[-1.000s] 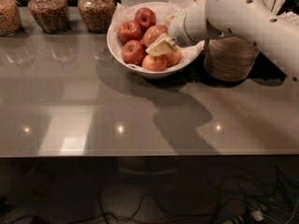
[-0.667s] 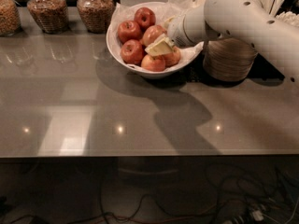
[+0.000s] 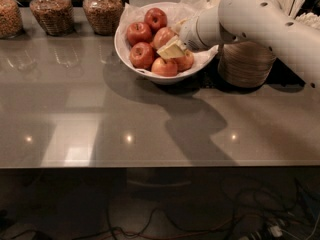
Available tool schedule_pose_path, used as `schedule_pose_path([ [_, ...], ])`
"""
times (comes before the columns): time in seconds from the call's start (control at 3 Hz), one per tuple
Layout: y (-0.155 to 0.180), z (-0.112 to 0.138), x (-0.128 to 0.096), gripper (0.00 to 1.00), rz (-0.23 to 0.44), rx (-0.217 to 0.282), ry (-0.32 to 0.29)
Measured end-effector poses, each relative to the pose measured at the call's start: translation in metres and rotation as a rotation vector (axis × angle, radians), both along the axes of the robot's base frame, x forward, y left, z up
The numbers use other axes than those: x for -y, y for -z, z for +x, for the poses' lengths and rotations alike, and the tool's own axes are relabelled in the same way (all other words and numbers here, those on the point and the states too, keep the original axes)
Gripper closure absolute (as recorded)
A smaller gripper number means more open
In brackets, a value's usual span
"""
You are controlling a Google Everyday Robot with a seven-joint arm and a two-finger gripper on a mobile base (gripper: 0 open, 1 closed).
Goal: Pick apple from white bowl
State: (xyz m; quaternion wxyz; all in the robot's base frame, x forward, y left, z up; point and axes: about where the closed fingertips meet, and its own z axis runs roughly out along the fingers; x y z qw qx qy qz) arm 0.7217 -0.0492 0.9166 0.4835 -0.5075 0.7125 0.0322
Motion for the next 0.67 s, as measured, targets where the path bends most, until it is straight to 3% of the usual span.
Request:
schedule_pose_path([
  [0.33,-0.0011,-0.0009,0.0000,0.99,0.000,0.000,0.000],
  [0.67,-0.0074,-0.0040,0.0046,1.00,0.016,0.033,-0.008],
])
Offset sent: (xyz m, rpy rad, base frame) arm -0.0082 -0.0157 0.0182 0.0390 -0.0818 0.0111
